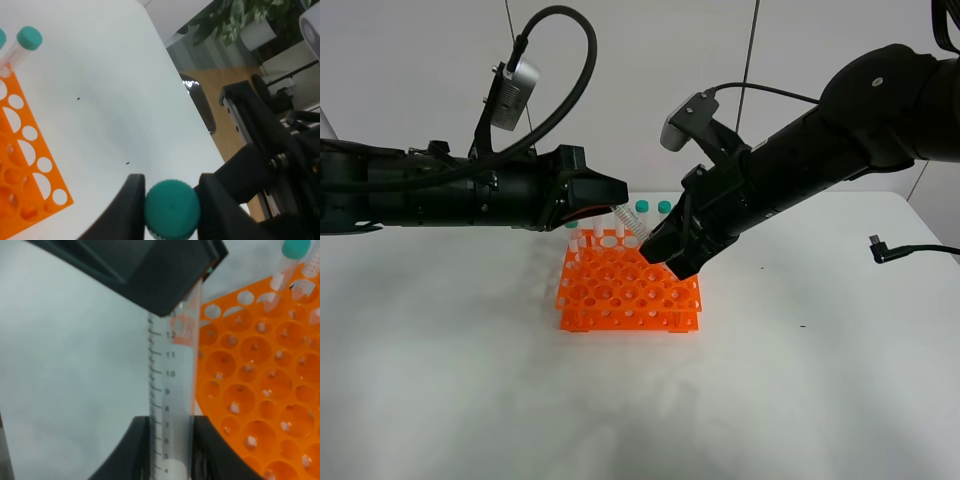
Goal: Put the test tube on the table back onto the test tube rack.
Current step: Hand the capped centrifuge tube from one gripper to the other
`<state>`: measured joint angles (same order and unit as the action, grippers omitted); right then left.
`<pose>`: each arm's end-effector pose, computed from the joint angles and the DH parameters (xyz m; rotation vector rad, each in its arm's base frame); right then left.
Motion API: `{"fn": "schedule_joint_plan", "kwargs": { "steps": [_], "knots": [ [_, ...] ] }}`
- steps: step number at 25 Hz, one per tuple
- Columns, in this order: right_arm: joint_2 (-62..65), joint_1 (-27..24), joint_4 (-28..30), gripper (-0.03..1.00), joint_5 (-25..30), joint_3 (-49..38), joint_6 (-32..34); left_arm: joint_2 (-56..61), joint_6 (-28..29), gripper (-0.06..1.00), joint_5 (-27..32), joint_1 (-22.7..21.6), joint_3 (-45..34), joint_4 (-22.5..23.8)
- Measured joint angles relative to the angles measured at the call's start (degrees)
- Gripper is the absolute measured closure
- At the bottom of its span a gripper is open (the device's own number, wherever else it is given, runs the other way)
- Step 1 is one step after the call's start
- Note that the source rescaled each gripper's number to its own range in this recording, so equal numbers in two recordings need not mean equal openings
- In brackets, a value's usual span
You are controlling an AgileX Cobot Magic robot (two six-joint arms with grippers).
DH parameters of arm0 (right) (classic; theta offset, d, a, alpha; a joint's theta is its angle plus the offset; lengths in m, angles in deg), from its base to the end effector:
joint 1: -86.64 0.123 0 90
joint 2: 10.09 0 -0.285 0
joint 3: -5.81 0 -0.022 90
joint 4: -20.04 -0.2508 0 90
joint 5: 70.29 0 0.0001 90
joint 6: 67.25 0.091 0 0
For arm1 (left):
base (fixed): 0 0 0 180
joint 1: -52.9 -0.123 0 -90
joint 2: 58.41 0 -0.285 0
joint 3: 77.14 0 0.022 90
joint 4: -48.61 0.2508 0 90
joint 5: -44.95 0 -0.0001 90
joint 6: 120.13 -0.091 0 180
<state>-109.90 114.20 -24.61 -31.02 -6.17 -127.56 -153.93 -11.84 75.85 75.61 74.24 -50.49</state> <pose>0.2824 0.1931 0.2669 -1.2153 2.1174 0.6047 0.2737 -0.1647 0.2465 0.2315 2.1719 -1.0843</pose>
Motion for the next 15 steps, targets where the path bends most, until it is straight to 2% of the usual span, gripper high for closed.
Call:
{"fn": "schedule_joint_plan", "kwargs": {
  "steps": [8, 9, 10, 13, 14, 15],
  "knots": [
    [0.0, 0.0, 0.0, 0.96, -0.1, 0.0, 0.5, 0.0, 0.0, 0.93, 0.3, 0.0, 0.0, -0.1],
    [0.0, 0.0, 0.0, 0.92, -0.2, 0.0, 0.6, 0.0, 0.0, 0.93, 0.6, 0.0, 0.0, -0.1],
    [0.0, 0.0, 0.0, 0.81, -0.5, 0.0, 1.2, 0.0, 0.0, 0.93, 1.0, 0.0, 0.0, -0.1],
    [0.1, 0.0, 0.0, 0.23, -1.7, 0.0, 3.8, 0.0, 0.0, 0.93, 1.2, 0.0, 0.0, -0.1],
    [0.2, 0.0, 0.1, 0.12, -1.8, 0.0, 4.8, 0.0, 0.0, 0.93, 1.2, 0.0, 0.0, -0.1],
    [0.6, 0.0, 0.4, 0.06, -1.8, 0.0, 6.1, 0.0, 0.0, 0.93, 1.2, 0.0, 0.0, -0.1]
  ]
}}
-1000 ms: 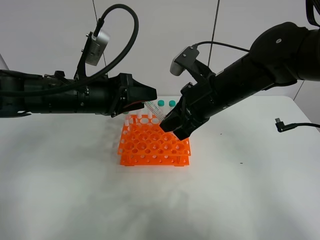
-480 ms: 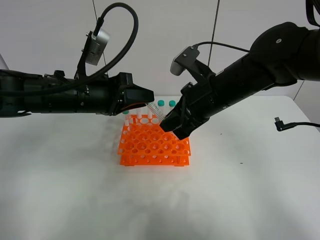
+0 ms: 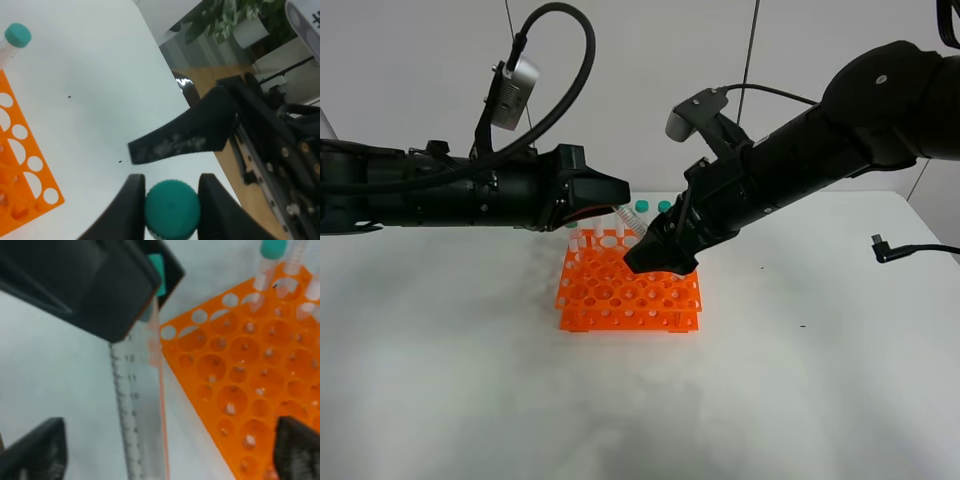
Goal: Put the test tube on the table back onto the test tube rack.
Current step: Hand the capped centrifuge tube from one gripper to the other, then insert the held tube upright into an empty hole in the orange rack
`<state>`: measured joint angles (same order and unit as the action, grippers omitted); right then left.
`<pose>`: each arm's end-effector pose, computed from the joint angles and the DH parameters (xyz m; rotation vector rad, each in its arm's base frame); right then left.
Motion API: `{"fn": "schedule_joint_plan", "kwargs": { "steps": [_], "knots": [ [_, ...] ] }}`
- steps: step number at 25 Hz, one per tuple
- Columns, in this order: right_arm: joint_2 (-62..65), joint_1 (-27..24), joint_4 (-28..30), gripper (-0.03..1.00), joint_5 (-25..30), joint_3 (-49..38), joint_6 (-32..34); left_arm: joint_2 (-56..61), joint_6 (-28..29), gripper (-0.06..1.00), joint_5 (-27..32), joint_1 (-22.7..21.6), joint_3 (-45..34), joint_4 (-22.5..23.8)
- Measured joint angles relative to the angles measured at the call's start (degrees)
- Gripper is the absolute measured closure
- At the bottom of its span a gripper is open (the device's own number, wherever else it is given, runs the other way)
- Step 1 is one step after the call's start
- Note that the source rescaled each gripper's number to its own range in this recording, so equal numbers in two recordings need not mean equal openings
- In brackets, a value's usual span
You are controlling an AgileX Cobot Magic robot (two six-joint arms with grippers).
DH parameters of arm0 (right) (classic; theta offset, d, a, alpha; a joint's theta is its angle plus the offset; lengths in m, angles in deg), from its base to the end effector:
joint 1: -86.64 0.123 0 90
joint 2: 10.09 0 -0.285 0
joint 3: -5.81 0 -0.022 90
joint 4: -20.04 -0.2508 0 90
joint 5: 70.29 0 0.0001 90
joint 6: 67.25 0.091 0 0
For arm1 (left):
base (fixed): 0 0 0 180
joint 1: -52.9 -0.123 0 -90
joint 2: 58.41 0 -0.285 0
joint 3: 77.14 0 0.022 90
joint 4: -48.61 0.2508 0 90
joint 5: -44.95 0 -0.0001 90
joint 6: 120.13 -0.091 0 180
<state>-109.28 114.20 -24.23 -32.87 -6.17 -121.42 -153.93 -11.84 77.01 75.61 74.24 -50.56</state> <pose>0.2838 0.1917 0.2712 -1.0876 2.1683 0.6213 0.2726 -0.1659 0.2473 0.2426 2.1676 -1.1070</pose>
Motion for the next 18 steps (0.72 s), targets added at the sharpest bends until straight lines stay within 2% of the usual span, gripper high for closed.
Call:
{"fn": "schedule_joint_plan", "kwargs": {
  "steps": [2, 4, 9, 13, 18],
  "knots": [
    [2.2, 0.0, 2.7, -0.01, 0.6, 0.4, 4.8, 0.0, 0.0, 0.93, 0.0, 0.0, 0.0, 0.0],
    [4.2, 0.0, 6.1, -0.02, 2.8, 2.1, 9.8, 0.0, 0.0, 0.93, 0.0, 0.0, 0.0, 0.0],
    [6.9, -0.8, 20.7, -0.03, 10.9, 9.8, 28.1, 0.0, 0.0, 0.93, 0.0, 0.0, 0.0, 0.0],
    [7.0, -5.4, 31.2, -0.03, 15.4, 12.4, 40.8, 0.0, 0.0, 0.93, 0.0, 0.0, 0.0, 0.0],
    [5.6, -13.1, 37.7, -0.03, 21.7, 12.5, 50.9, 0.0, 0.0, 0.93, 0.0, 0.0, 0.0, 0.0]
  ]
}}
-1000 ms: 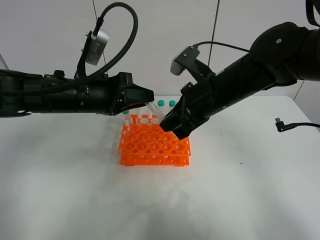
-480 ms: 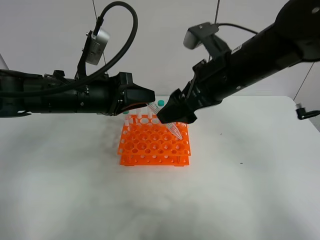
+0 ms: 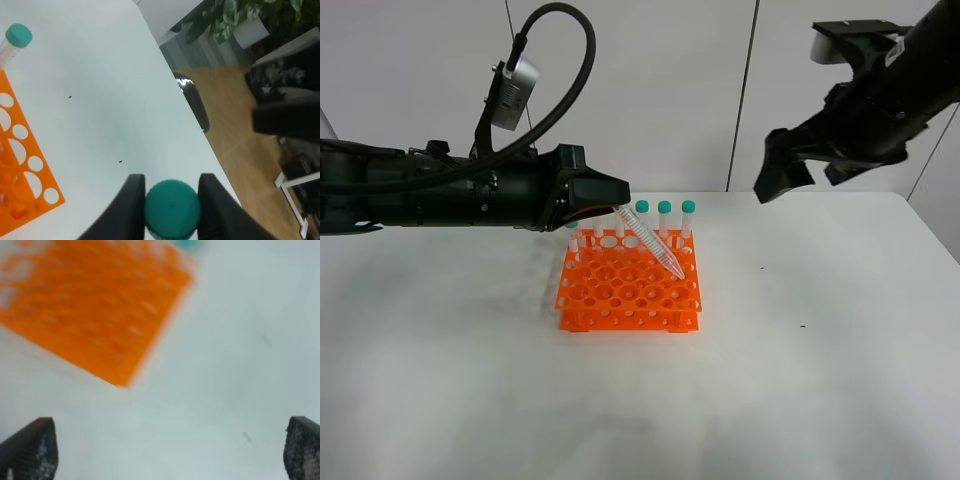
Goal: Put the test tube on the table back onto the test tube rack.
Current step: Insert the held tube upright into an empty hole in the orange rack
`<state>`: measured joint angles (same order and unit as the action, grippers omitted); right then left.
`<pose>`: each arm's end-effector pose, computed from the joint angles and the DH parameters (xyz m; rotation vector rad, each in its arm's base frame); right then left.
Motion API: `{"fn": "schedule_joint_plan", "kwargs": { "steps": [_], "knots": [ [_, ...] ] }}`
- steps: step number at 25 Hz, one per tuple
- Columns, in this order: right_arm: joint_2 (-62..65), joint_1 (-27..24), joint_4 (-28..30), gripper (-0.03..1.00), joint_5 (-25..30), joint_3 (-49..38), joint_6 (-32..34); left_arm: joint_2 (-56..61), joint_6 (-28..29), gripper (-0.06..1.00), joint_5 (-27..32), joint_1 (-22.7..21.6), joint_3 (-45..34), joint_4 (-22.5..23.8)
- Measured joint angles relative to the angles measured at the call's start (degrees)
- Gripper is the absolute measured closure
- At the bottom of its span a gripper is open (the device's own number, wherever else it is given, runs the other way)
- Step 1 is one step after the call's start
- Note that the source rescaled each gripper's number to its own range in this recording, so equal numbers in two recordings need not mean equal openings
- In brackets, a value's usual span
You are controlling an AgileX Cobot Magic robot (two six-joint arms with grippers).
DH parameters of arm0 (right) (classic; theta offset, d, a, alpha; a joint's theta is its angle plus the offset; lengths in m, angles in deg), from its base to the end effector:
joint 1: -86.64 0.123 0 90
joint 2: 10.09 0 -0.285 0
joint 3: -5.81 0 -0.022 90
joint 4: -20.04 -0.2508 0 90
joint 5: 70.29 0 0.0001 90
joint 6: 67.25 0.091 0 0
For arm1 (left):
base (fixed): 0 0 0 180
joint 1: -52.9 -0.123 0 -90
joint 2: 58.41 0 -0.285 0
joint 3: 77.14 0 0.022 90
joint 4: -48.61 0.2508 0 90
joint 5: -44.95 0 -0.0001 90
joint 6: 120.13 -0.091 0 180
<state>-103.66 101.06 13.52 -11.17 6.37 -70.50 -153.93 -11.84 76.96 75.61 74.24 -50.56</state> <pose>0.2998 0.0862 0.3363 -0.3636 2.6358 0.2129 0.2726 -0.1658 0.2472 0.2421 2.1678 -1.1061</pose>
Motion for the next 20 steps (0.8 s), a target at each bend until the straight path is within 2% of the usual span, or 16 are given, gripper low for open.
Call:
{"fn": "schedule_joint_plan", "kwargs": {
  "steps": [6, 13, 18, 20],
  "knots": [
    [-1.0, -6.3, 3.7, -0.03, 9.5, 0.0, 2.9, 0.0, 0.0, 0.93, 0.0, 0.0, 0.0, 0.0],
    [2.1, -7.0, 4.5, -0.03, 10.1, -2.7, 4.4, 0.0, 0.0, 0.93, 0.4, 0.0, 0.0, 0.0],
    [7.1, -7.0, 10.4, -0.03, 10.2, -8.6, 5.9, 0.0, 0.0, 0.93, 0.9, 0.0, 0.0, 0.0],
    [8.6, -7.0, 10.7, -0.03, 10.2, -11.2, 6.1, 0.0, 0.0, 0.93, 0.9, 0.0, 0.0, 0.0]
  ]
}}
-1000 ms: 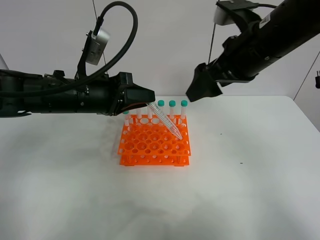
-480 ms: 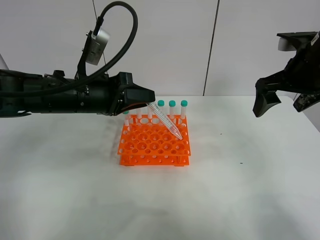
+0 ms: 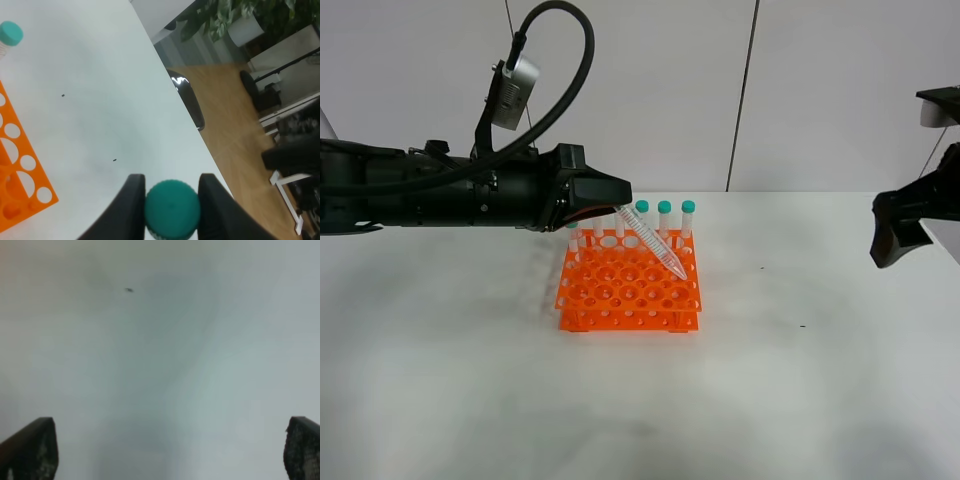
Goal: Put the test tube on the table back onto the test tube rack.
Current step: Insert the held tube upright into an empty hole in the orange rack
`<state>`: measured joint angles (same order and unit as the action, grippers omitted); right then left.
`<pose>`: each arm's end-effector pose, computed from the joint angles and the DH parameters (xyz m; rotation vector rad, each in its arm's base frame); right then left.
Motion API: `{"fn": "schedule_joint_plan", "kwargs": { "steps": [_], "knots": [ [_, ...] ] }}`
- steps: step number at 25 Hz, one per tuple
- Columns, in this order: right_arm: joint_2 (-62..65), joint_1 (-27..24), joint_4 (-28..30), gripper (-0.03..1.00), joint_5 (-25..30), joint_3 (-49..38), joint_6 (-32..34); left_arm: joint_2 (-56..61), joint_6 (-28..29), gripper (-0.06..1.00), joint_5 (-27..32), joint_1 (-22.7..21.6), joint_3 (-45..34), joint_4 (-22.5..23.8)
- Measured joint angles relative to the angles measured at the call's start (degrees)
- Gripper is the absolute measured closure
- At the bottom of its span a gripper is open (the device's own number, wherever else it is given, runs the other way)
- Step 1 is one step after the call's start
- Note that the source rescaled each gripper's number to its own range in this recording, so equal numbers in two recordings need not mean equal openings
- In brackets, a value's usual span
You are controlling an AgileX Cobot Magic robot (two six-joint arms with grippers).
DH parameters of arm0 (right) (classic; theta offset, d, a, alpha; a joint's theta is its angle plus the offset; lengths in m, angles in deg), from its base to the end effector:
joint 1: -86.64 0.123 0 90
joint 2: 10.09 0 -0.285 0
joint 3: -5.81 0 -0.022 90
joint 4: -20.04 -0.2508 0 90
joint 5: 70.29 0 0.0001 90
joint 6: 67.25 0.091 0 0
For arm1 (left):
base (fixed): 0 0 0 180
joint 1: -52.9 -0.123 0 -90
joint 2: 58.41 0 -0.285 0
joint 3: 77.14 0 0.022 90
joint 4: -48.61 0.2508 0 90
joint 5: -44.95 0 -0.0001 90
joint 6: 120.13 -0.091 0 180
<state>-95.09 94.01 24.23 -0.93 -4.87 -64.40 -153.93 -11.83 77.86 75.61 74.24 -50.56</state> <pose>0.2491 0.0259 0.3163 -0.1375 2.8712 -0.0692 0.2717 -0.1667 0.2478 0.2516 2.1646 -1.1232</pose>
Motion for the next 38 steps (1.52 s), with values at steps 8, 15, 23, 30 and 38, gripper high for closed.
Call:
{"fn": "schedule_joint_plan", "kwargs": {
  "steps": [8, 15, 23, 30, 38],
  "knots": [
    [4.2, 0.0, -3.8, -0.03, 0.0, -6.2, -6.9, 0.0, 0.0, 0.93, 0.0, 0.0, 0.0, 0.0],
    [13.9, 0.0, -6.9, -0.03, -0.2, -15.2, -7.8, 0.0, 0.0, 0.93, 0.0, 0.0, 0.0, 0.0],
    [37.7, 0.0, -8.2, -0.03, -10.6, -34.7, -8.0, 0.0, 0.0, 0.93, 0.0, 0.0, 0.0, 0.0],
    [56.4, 0.0, -8.3, -0.03, -10.4, -38.1, -8.1, 0.0, 0.0, 0.93, 0.0, 0.0, 0.0, 0.0],
    [61.5, -3.5, -8.6, -0.03, -10.4, -38.3, -8.1, 0.0, 0.0, 0.93, 0.0, 0.0, 0.0, 0.0]
  ]
}}
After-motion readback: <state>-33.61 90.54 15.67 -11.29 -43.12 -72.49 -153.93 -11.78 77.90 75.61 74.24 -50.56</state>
